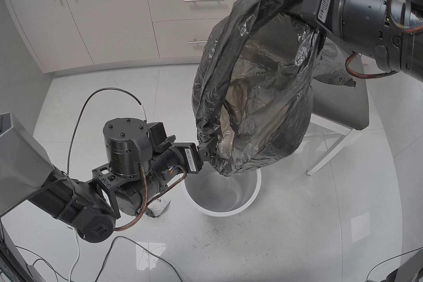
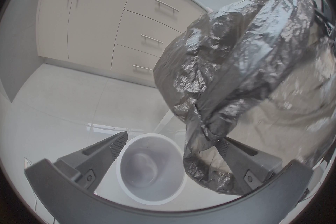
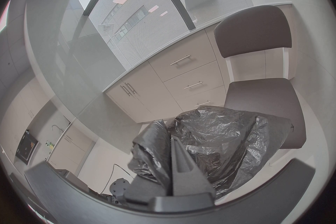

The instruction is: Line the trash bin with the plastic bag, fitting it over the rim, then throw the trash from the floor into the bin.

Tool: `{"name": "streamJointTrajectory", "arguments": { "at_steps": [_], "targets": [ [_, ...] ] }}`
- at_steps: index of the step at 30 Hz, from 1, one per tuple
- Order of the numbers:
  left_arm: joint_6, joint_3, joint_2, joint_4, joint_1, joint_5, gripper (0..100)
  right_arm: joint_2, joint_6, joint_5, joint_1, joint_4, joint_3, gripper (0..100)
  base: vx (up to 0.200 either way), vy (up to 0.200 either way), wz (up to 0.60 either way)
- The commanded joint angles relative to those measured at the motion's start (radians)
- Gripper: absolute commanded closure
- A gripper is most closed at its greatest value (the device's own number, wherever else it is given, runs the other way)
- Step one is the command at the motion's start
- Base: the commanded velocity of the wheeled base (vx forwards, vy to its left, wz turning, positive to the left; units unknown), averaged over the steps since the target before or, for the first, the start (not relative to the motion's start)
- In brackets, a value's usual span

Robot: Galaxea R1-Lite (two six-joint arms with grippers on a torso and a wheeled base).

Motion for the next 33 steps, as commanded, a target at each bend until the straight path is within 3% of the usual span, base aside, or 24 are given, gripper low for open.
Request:
{"name": "streamJointTrajectory", "arguments": {
  "at_steps": [1,17,18,30,33],
  "targets": [
    [-0.005,0.001,-0.041,0.000,-0.012,0.001,0,0.017,-0.001,0.002,-0.002,-0.002,0.000,100,0.000,0.000,0.00],
    [-0.034,-0.042,0.003,0.000,-0.006,0.004,0,0.014,0.009,0.002,0.006,-0.010,0.002,100,0.000,0.000,0.00],
    [-0.034,-0.040,0.005,0.000,-0.007,0.004,100,0.011,0.009,0.002,0.006,-0.010,0.002,100,0.000,0.000,0.00],
    [-0.099,-0.022,-0.058,0.030,-0.030,0.004,100,0.008,-0.003,0.000,0.008,0.000,0.029,100,0.000,0.000,0.00],
    [-0.226,0.008,-0.184,0.175,-0.083,-0.004,100,-0.007,-0.014,0.000,0.024,0.070,0.094,100,0.000,0.000,0.00]
  ]
}}
